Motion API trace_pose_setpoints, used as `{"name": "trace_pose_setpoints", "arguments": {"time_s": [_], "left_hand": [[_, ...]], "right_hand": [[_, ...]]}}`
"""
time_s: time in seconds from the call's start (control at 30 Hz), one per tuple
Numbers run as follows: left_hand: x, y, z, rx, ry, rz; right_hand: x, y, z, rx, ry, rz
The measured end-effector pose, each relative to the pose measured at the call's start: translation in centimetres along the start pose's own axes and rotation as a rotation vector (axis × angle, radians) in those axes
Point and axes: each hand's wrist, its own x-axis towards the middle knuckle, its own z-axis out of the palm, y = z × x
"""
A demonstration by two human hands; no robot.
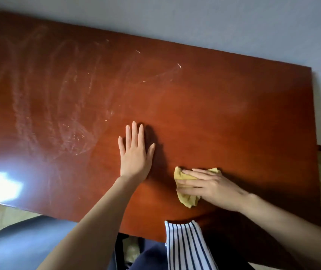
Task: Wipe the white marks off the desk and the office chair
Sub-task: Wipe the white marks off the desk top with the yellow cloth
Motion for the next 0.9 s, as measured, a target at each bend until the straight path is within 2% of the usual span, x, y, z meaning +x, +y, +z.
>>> {"name": "trace_pose_setpoints", "arguments": {"time_s": [0.17, 0.33, 0.53, 0.67, 0.73, 0.8, 0.9], "left_hand": [[2.2, -0.5, 0.6, 0.098, 0.076, -0.001], [2.5, -0.8, 1.2, 0.034, 0.139, -0.005], [2.6, -0.8, 1.2, -0.016, 0.171, -0.112], [2.8, -0.8, 1.1, -0.009, 0.152, -0.12], [2.8, -0.7, 1.0, 0.001, 0.139, -0.108], [2.9, -0.7, 1.0, -0.006, 0.126, -0.112], [2.9, -0.7, 0.9, -0.006, 0.122, -0.114]], "right_hand": [[0.0, 5.7, -2.4, 0.002, -0.035, 0.193], [5.1, 12.0, -5.1, 0.063, 0.05, 0.422], [14.5, 16.8, -6.6, 0.166, 0.381, 0.808], [20.1, 19.1, -7.0, 0.147, 0.566, 1.055], [22.3, 20.2, -7.5, 0.139, 0.586, 1.098], [24.1, 20.7, -7.5, 0.11, 0.514, 1.079], [25.3, 19.5, -6.7, 0.011, 0.383, 0.897]]}}
